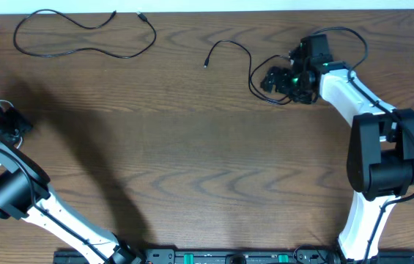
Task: Untangle cables
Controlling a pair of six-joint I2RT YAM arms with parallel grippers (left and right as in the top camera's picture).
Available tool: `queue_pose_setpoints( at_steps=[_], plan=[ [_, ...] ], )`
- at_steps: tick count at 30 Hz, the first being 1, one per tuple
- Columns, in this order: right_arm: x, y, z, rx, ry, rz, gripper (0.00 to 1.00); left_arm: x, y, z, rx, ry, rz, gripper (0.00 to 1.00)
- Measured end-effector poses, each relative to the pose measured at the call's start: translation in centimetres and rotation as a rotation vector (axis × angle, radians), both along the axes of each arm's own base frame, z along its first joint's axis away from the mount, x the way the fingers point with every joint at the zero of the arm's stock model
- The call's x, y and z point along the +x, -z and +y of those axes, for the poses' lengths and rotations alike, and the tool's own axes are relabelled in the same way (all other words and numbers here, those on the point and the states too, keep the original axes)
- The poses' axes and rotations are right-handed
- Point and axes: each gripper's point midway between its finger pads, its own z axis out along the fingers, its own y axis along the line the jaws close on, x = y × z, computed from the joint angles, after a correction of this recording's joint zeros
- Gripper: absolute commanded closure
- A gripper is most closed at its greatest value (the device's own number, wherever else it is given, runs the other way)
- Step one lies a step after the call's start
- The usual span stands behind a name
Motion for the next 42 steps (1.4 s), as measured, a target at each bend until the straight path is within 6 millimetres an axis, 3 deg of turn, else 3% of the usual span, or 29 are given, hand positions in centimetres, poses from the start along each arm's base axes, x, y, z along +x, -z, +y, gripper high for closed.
queue_pose_setpoints(
  at_steps=[10, 15, 19, 23, 25, 30, 34, 37, 42],
  plan=[
    [-1.6, -0.2, 5.7, 0.005, -0.122, -0.015, 0.01, -2.6, 0.3, 2.0, 0.076, -0.052, 0.103, 0.46],
    [-1.4, -0.9, 8.4, 0.022, -0.173, -0.078, 0.01, -3.3, 0.0, 3.6, 0.123, -0.083, 0.113, 0.46],
    [-1.5, -1.2, 10.0, 0.031, -0.204, -0.106, 0.01, -3.3, -0.3, 4.5, 0.160, -0.095, 0.108, 0.39],
    [-1.9, -1.3, 11.2, 0.035, -0.229, -0.115, 0.01, -2.4, -1.9, 5.4, 0.205, -0.103, 0.053, 0.39],
    [-1.9, -1.5, 11.5, 0.038, -0.234, -0.125, 0.01, -1.4, -4.0, 5.6, 0.225, -0.096, -0.015, 0.39],
    [-1.6, -1.5, 11.1, 0.038, -0.224, -0.128, 0.01, 1.6, -8.5, 4.6, 0.204, -0.036, -0.213, 0.39],
    [-1.2, -1.3, 9.3, 0.034, -0.184, -0.103, 0.01, 4.5, -10.3, 2.6, 0.121, 0.047, -0.372, 0.39],
    [-0.6, -1.4, 7.0, 0.031, -0.132, -0.083, 0.01, 6.5, -11.0, 0.7, 0.066, 0.109, -0.453, 0.34],
    [1.3, -3.4, 1.7, 0.032, -0.017, -0.112, 0.01, 10.7, -12.1, -3.5, 0.000, 0.191, -0.548, 0.27]
  ],
)
